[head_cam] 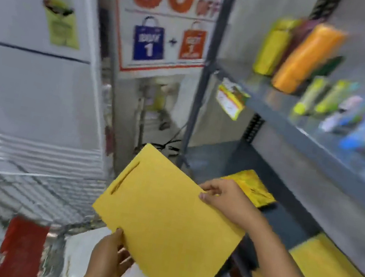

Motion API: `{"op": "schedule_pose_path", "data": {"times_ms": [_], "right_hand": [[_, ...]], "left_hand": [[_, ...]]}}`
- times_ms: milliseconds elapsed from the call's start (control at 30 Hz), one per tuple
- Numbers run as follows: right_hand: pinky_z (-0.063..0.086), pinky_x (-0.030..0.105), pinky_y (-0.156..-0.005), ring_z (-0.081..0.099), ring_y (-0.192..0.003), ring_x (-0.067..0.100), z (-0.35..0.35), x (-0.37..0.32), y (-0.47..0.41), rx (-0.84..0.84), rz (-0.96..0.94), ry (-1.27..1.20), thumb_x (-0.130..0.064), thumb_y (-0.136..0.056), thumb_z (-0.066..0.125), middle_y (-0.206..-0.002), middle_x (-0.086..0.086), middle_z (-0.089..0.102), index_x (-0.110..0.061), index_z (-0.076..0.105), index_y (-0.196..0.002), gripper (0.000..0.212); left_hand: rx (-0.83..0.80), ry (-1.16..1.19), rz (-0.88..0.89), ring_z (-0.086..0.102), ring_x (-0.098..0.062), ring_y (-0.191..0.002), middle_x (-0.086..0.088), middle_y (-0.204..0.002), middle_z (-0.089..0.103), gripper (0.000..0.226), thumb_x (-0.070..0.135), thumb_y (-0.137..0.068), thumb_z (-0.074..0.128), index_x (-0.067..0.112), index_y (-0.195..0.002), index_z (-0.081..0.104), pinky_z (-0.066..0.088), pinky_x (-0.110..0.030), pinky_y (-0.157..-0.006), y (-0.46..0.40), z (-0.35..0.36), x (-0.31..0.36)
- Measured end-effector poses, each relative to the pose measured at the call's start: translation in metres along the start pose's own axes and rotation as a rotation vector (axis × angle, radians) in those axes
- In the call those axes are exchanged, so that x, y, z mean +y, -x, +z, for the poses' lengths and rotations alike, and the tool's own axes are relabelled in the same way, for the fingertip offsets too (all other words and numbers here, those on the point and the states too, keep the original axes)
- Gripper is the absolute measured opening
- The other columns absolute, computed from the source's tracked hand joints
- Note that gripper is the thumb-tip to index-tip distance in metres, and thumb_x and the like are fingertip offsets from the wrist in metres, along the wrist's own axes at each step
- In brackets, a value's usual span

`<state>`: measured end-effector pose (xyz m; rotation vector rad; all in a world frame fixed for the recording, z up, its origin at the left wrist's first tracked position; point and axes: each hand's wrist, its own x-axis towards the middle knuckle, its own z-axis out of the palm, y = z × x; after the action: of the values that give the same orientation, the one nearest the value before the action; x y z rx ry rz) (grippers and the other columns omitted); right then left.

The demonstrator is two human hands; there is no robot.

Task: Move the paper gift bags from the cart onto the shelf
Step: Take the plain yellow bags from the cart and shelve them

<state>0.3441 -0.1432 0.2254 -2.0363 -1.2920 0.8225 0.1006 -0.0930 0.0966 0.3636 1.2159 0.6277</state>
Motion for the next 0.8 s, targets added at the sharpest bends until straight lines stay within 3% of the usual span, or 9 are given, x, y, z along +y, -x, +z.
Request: {"op": "schedule_pose_path", "data": {"times_ms": [133, 233, 367, 433, 500, 600, 633, 700, 800], "right_hand": [[0.054, 0.031, -0.084, 0.066, -0.091, 0.016, -0.020, 0.041, 0.074, 0.271, 0.143, -0.259, -0.014, -0.085, 0.070, -0.104, 0.014, 0.072, -0.002, 0.068, -0.112, 0.029], [0.055, 0.031, -0.085, 0.068, -0.090, 0.014, -0.025, 0.062, 0.121, 0.441, 0.219, -0.422, -0.012, -0.087, 0.068, -0.098, 0.005, 0.073, -0.007, 0.069, -0.106, 0.020], [0.052, 0.014, -0.063, 0.068, -0.065, -0.005, -0.034, 0.098, 0.181, 0.699, 0.332, -0.615, -0.004, -0.086, 0.068, -0.074, -0.011, 0.072, -0.020, 0.071, -0.083, 0.017], [0.054, 0.019, -0.073, 0.070, -0.080, 0.006, -0.037, 0.118, 0.206, 0.834, 0.396, -0.711, -0.007, -0.085, 0.070, -0.088, -0.001, 0.075, -0.010, 0.073, -0.098, 0.014], [0.053, 0.026, -0.080, 0.066, -0.091, 0.013, -0.039, 0.132, 0.222, 0.936, 0.435, -0.793, -0.011, -0.085, 0.070, -0.102, 0.005, 0.073, -0.005, 0.070, -0.108, 0.023], [0.045, 0.021, -0.078, 0.060, -0.088, 0.009, -0.041, 0.150, 0.240, 1.075, 0.476, -0.870, -0.008, -0.088, 0.066, -0.100, 0.000, 0.067, -0.004, 0.065, -0.115, 0.027], [0.041, 0.024, -0.087, 0.060, -0.097, 0.015, -0.041, 0.156, 0.245, 1.130, 0.495, -0.894, -0.008, -0.088, 0.066, -0.107, 0.003, 0.066, -0.001, 0.062, -0.119, 0.032], [0.034, 0.030, -0.096, 0.053, -0.121, 0.025, -0.041, 0.172, 0.249, 1.211, 0.521, -0.939, -0.010, -0.088, 0.067, -0.128, 0.010, 0.060, 0.000, 0.058, -0.127, 0.041], [0.032, 0.031, -0.098, 0.049, -0.127, 0.026, -0.042, 0.192, 0.249, 1.321, 0.586, -0.954, -0.011, -0.089, 0.066, -0.133, 0.012, 0.058, 0.000, 0.056, -0.129, 0.042]], "left_hand": [[-0.108, -0.235, 0.078, 0.057, -0.037, -0.112, -0.014, -0.136, 0.056, 0.037, 0.026, -0.099, 0.047, 0.014, -0.135, 0.051, 0.049, -0.046, -0.087, 0.024, 0.042, 0.004], [-0.198, -0.386, 0.096, 0.057, -0.032, -0.097, -0.014, -0.125, 0.061, 0.036, 0.018, -0.099, 0.047, 0.011, -0.133, 0.051, 0.047, -0.043, -0.083, 0.033, 0.076, 0.001], [-0.411, -0.615, 0.088, 0.052, -0.027, -0.071, -0.013, -0.103, 0.058, 0.034, 0.011, -0.098, 0.047, 0.007, -0.131, 0.052, 0.047, -0.048, -0.083, 0.050, 0.123, -0.018], [-0.561, -0.697, 0.044, 0.057, -0.028, -0.069, -0.012, -0.095, 0.063, 0.029, 0.007, -0.097, 0.048, 0.005, -0.124, 0.057, 0.053, -0.047, -0.077, 0.061, 0.144, -0.032], [-0.676, -0.743, -0.009, 0.065, -0.032, -0.083, -0.014, -0.099, 0.069, 0.027, 0.003, -0.095, 0.050, 0.002, -0.120, 0.059, 0.054, -0.040, -0.073, 0.069, 0.161, -0.042], [-0.804, -0.873, -0.041, 0.064, -0.035, -0.101, -0.014, -0.109, 0.069, 0.026, 0.002, -0.094, 0.053, 0.009, -0.118, 0.061, 0.053, -0.049, -0.087, 0.079, 0.191, -0.054], [-0.838, -0.937, -0.032, 0.065, -0.033, -0.099, -0.012, -0.108, 0.069, 0.024, 0.003, -0.094, 0.055, 0.014, -0.114, 0.063, 0.053, -0.050, -0.088, 0.081, 0.201, -0.059], [-0.900, -1.036, -0.018, 0.068, -0.024, -0.079, -0.009, -0.097, 0.069, 0.022, 0.005, -0.093, 0.057, 0.018, -0.108, 0.065, 0.057, -0.044, -0.071, 0.083, 0.220, -0.065], [-0.947, -1.100, -0.009, 0.065, -0.023, -0.076, -0.008, -0.089, 0.069, 0.026, 0.001, -0.092, 0.055, 0.017, -0.109, 0.067, 0.053, -0.034, -0.064, 0.078, 0.253, -0.079]]}}
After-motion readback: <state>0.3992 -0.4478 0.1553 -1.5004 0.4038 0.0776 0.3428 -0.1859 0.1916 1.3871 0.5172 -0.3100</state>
